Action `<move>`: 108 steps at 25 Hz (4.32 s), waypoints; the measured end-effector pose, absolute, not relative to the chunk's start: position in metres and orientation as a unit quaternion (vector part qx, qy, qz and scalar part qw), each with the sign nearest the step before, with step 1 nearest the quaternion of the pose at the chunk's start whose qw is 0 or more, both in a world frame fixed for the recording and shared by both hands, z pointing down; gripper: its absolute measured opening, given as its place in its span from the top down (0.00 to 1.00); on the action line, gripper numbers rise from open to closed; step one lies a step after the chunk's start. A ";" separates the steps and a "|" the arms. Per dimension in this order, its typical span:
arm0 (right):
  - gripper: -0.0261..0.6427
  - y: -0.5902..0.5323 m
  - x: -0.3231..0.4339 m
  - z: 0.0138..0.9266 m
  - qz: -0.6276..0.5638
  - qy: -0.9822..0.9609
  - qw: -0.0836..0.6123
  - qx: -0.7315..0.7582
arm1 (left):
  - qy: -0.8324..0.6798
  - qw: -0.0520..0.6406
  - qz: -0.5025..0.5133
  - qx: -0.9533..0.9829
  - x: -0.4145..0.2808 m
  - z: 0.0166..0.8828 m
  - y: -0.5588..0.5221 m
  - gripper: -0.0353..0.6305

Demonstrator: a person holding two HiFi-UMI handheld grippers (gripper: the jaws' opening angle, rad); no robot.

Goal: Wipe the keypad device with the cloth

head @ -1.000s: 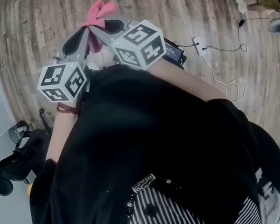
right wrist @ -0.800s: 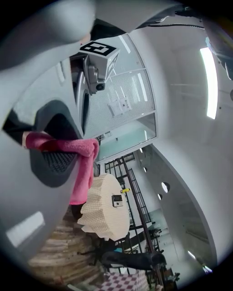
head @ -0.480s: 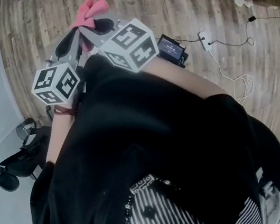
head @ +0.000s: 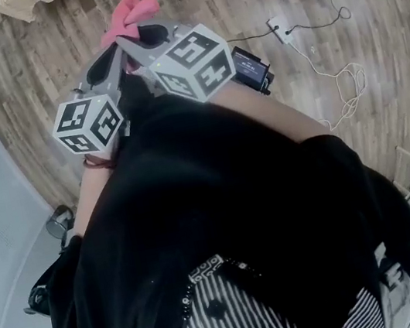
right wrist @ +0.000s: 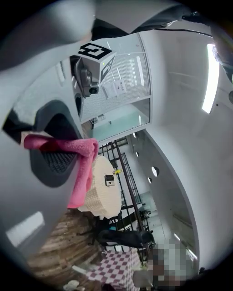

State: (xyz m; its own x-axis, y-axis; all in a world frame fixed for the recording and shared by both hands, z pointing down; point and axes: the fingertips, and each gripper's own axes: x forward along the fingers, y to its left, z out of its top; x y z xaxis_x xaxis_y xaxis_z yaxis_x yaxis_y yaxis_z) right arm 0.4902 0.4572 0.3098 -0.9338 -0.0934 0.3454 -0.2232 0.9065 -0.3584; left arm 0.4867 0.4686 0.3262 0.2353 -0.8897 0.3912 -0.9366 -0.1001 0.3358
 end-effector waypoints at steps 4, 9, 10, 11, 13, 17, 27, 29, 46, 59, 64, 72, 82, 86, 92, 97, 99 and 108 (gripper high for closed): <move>0.91 0.431 0.486 0.316 0.202 -0.958 0.174 0.107 | -0.600 0.260 0.043 0.755 0.477 0.324 0.443 0.95; 0.91 0.418 0.455 0.309 0.195 -0.959 0.172 0.110 | -0.599 0.263 0.027 0.756 0.443 0.318 0.426 0.95; 0.92 0.418 0.448 0.309 0.191 -0.960 0.172 0.109 | -0.601 0.264 0.024 0.754 0.436 0.318 0.426 0.95; 0.91 0.419 0.440 0.310 0.188 -0.961 0.173 0.108 | -0.602 0.266 0.022 0.752 0.426 0.319 0.425 0.95; 0.91 0.414 0.412 0.312 0.184 -0.961 0.176 0.110 | -0.606 0.271 0.023 0.748 0.398 0.321 0.420 0.95; 0.91 0.397 0.347 0.311 0.173 -0.961 0.184 0.115 | -0.604 0.275 0.015 0.748 0.332 0.322 0.401 0.95; 0.91 0.379 0.224 0.309 0.151 -0.958 0.208 0.127 | -0.589 0.280 0.000 0.758 0.210 0.325 0.378 0.95; 0.91 0.379 0.203 0.311 0.148 -0.957 0.211 0.130 | -0.585 0.279 -0.004 0.762 0.190 0.328 0.376 0.95; 0.92 0.375 0.056 0.322 0.150 -0.961 0.227 0.058 | -0.627 0.275 -0.015 0.729 0.043 0.339 0.375 0.95; 0.91 0.316 -0.054 0.337 0.127 -0.962 0.238 -0.038 | -0.699 0.275 -0.014 0.660 -0.067 0.356 0.315 0.95; 0.91 0.244 -0.070 0.339 0.133 -0.960 0.243 -0.039 | -0.695 0.279 -0.009 0.663 -0.081 0.358 0.245 0.95; 0.92 0.151 -0.115 0.315 0.139 -0.959 0.237 -0.073 | -0.716 0.281 -0.002 0.639 -0.125 0.333 0.154 0.95; 0.92 0.057 -0.142 0.326 0.175 -0.953 0.228 -0.091 | -0.724 0.300 0.016 0.621 -0.151 0.342 0.063 0.95; 0.92 0.016 -0.144 0.332 0.199 -0.950 0.224 -0.087 | -0.715 0.311 0.016 0.626 -0.150 0.347 0.025 0.95; 0.92 0.002 -0.159 0.329 0.207 -0.949 0.215 -0.106 | -0.711 0.320 0.045 0.625 -0.157 0.352 0.005 0.95; 0.92 0.001 -0.173 0.331 0.206 -0.946 0.223 -0.117 | -0.710 0.331 0.035 0.620 -0.171 0.356 0.003 0.95; 0.92 -0.004 -0.181 0.331 0.206 -0.947 0.223 -0.108 | -0.703 0.332 0.035 0.628 -0.179 0.356 -0.002 0.95; 0.92 -0.078 -0.205 0.320 0.208 -0.953 0.219 -0.016 | -0.635 0.311 0.053 0.706 -0.203 0.344 -0.078 0.95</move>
